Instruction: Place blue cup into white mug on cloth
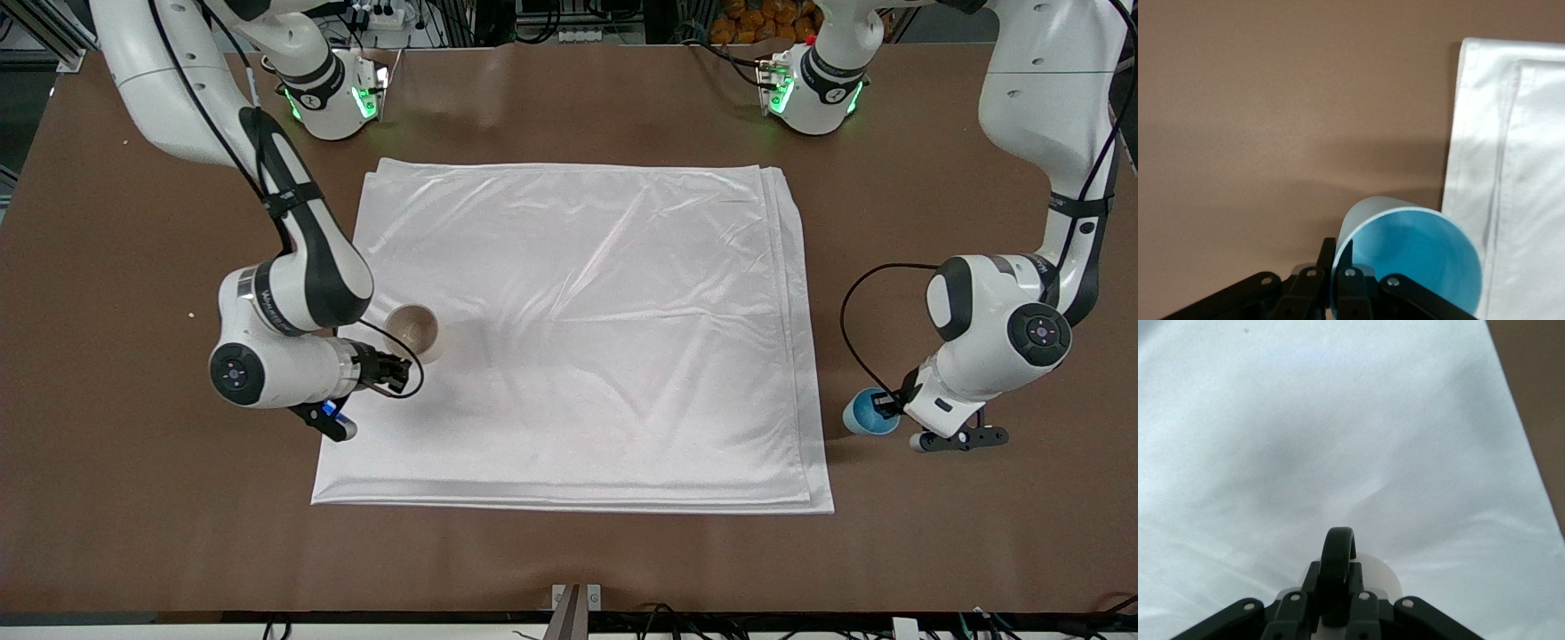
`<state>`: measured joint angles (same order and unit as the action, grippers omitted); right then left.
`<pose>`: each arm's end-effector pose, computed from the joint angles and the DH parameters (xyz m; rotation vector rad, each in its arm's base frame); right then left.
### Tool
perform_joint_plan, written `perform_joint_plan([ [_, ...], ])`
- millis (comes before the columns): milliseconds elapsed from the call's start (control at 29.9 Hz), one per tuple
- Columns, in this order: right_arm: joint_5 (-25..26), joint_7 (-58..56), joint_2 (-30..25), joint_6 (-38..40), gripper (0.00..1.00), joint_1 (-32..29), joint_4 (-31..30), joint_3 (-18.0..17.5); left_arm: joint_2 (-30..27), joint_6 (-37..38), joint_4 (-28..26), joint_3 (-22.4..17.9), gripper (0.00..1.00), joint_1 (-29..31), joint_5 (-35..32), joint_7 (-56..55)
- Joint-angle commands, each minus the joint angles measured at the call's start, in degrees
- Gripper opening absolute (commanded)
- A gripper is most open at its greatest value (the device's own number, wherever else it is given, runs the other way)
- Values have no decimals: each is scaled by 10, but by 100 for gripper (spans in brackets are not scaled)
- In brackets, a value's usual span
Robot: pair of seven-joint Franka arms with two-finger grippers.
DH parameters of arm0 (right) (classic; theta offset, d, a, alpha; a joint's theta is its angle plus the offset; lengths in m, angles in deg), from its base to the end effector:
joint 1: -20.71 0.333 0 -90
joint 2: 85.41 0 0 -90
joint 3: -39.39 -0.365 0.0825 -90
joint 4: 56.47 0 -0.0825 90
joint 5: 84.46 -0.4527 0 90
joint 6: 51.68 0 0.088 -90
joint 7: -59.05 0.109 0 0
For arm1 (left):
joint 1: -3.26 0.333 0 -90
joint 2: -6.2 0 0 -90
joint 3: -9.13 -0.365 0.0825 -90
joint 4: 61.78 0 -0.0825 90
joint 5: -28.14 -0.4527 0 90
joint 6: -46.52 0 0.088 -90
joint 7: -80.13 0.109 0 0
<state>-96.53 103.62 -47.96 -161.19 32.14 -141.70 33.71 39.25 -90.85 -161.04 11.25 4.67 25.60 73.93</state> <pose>0.7399 0.2310 0.2757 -2.8742 0.8676 0.4911 0.7558 -0.0061 0.2497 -3.1303 -0.1118 -0.1401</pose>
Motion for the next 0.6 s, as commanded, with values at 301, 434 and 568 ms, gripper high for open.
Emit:
perform_joint_plan([
  [301, -15, 166, 10, -85, 0, 80, 9, 4, -42, 45, 11, 3, 0, -25, 3, 12],
  [434, -65, 189, 15, -112, 0, 85, 9, 4, -55, 61, 11, 10, 0, -40, 3, 8],
  [568, -106, 191, 20, -127, 0, 94, 9, 5, -66, 75, 12, 10, 0, -53, 4, 3],
])
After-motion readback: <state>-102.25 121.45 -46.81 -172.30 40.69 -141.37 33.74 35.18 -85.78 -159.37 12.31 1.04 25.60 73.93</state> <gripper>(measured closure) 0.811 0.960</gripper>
